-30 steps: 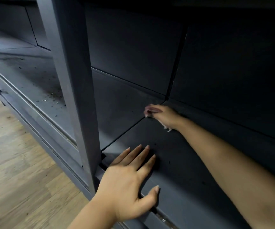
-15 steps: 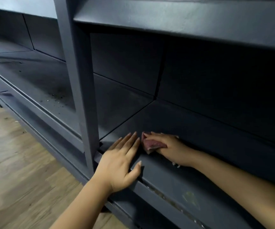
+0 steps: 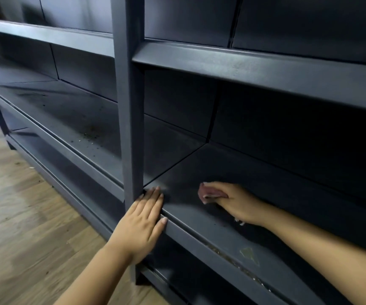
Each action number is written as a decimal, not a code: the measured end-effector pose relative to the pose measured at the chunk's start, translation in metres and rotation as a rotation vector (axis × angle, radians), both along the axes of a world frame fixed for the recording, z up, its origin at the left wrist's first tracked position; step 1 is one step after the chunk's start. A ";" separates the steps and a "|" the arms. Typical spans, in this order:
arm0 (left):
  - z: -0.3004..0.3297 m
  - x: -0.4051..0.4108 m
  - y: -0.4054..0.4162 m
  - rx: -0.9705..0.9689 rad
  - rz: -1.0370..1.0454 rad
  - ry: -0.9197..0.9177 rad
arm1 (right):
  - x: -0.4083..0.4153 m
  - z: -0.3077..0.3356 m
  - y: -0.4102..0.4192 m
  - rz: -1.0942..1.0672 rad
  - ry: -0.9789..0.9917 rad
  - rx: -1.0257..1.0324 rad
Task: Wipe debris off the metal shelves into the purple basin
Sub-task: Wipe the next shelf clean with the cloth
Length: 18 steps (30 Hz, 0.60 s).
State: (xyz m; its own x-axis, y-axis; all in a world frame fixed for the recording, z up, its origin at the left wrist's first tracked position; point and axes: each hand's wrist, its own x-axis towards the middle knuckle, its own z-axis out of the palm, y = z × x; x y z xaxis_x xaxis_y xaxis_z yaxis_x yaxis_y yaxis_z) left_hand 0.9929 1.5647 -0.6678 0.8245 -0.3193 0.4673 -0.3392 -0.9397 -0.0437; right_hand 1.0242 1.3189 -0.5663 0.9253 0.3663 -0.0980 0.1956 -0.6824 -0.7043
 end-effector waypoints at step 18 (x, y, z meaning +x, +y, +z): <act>-0.011 0.008 0.000 0.004 -0.009 -0.087 | 0.064 -0.026 0.081 0.185 -0.235 -0.231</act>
